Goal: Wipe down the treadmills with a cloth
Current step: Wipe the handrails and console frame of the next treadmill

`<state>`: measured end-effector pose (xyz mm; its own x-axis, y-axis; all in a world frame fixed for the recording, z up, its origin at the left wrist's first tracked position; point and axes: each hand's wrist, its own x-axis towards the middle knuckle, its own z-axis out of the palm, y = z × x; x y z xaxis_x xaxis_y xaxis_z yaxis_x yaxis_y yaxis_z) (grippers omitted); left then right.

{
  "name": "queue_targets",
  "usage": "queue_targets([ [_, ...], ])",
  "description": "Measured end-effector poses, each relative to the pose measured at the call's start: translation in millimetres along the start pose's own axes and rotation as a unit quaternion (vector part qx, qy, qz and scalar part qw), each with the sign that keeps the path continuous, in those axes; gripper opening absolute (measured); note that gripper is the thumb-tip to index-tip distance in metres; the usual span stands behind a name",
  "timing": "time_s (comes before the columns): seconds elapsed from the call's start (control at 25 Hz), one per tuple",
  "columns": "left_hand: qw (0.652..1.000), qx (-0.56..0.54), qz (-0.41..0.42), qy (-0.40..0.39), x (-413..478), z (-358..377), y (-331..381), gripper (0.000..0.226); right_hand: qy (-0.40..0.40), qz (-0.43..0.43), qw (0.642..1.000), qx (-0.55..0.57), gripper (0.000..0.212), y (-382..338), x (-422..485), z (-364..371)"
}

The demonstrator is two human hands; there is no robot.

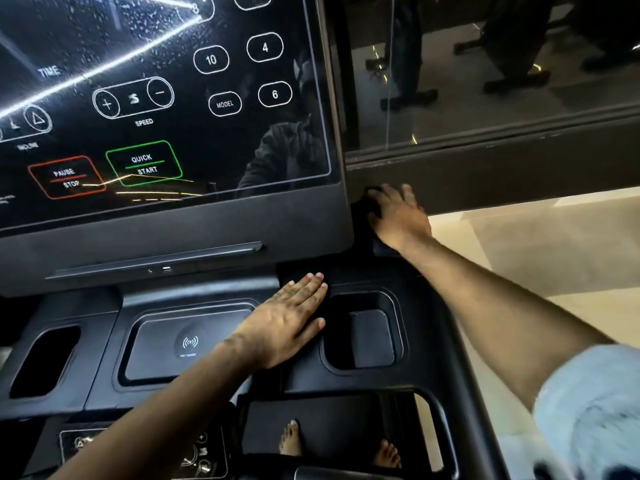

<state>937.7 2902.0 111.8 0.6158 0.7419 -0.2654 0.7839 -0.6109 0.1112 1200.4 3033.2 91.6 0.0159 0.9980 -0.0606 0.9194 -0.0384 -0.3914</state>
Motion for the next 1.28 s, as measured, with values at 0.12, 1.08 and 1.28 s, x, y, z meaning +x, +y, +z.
queue_targets([
  [0.12,1.0,-0.003,0.011,0.004,5.9,1.7,6.2,0.08,0.035,-0.078,0.996,-0.039,0.064,-13.3,-18.3,24.6],
  [1.08,0.999,-0.028,0.037,0.026,25.1,8.8,16.1,0.085,0.122,0.157,0.978,0.06,0.061,20.3,-87.2,42.0],
  [1.28,0.999,-0.021,0.032,0.03,25.3,10.1,11.9,0.087,0.043,0.287,0.942,0.171,0.057,32.2,-90.5,21.2],
])
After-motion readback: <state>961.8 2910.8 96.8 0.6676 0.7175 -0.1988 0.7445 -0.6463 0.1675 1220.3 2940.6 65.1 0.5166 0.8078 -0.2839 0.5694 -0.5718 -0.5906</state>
